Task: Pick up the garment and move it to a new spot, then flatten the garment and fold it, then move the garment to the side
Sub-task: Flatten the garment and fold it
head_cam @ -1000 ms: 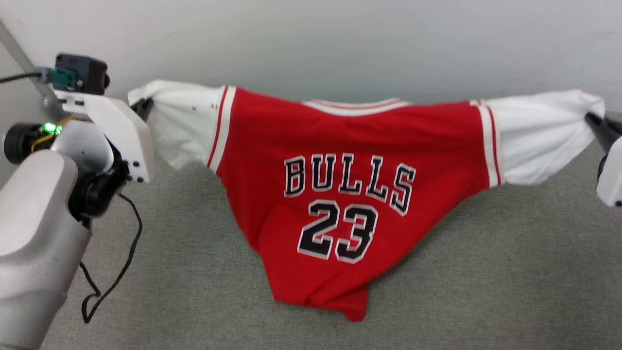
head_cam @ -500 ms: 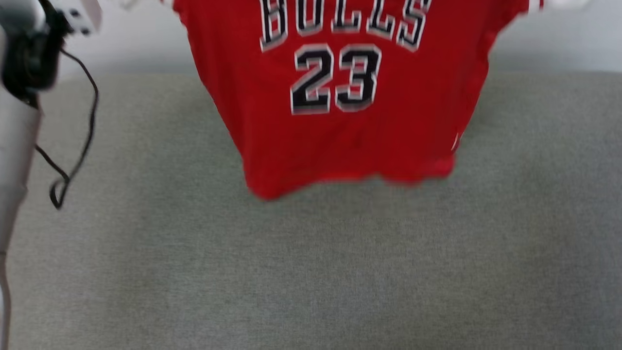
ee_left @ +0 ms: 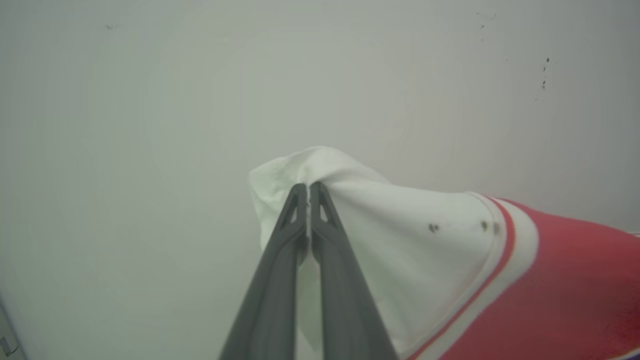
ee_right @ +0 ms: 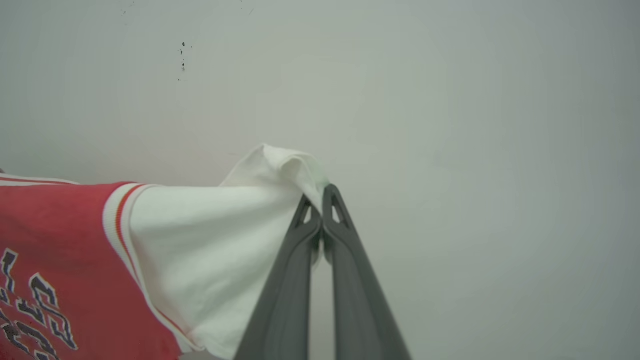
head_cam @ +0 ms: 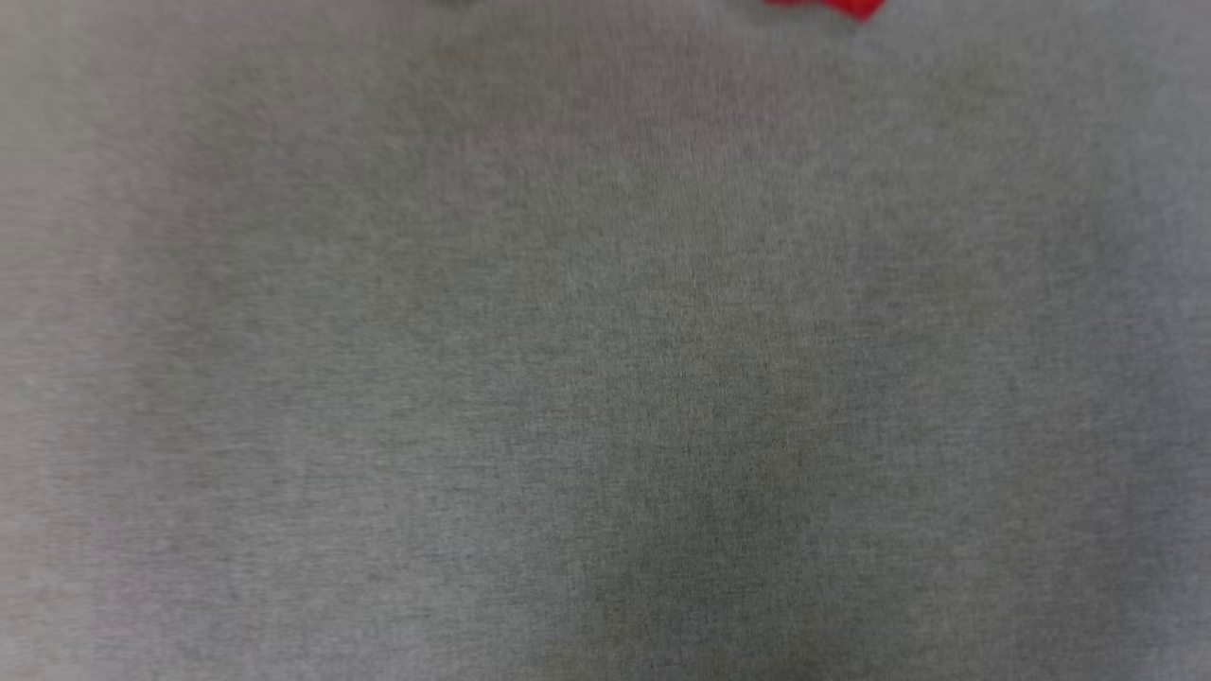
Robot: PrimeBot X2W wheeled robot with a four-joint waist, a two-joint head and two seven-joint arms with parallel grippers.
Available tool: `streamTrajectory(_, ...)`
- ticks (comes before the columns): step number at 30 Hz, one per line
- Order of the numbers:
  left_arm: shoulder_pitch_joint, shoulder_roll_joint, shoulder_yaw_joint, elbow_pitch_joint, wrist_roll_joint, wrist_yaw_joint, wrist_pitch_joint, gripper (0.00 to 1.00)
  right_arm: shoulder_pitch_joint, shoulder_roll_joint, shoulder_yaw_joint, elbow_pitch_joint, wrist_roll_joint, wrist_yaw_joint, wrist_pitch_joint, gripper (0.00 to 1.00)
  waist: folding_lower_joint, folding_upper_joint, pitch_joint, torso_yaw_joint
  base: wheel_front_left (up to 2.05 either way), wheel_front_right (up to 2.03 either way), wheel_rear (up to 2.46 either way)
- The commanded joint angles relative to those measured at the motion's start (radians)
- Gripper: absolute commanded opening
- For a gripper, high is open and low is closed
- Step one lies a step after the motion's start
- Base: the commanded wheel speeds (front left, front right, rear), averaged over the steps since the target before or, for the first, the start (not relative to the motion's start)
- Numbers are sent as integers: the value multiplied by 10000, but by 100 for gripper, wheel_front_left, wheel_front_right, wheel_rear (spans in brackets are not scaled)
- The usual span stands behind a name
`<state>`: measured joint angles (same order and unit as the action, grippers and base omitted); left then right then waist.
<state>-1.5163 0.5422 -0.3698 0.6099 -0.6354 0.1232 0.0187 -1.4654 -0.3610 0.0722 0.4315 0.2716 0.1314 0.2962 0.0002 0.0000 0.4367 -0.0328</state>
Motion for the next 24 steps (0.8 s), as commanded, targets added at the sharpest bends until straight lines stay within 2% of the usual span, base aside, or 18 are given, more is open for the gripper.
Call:
streamTrajectory(1,-230,30,76,-68,44,10,-137,0,-344,32,6,149,-21,-14,-194,0,-2,0,933,-238,0,0,0)
streamTrajectory(7,-761,41,155,-125,134,-17,-683,0,-1451,169,555,624,57,-13,-1106,0,-2,0,2052,-333,0,0,0)
streamTrajectory(12,-935,-6,215,146,95,-170,-1185,0,-1747,267,1084,919,264,-13,-1574,0,-2,0,2658,-404,0,0,0)
streamTrajectory(19,-789,-195,372,847,-168,-561,-1956,0,-1587,121,1944,1586,817,-13,-1976,0,-2,0,2920,-289,0,0,0)
streamTrajectory(24,-118,-367,523,1141,-529,-939,-2391,0,-880,-296,2432,1561,1391,-13,-2219,0,-2,0,2635,-62,0,0,0)
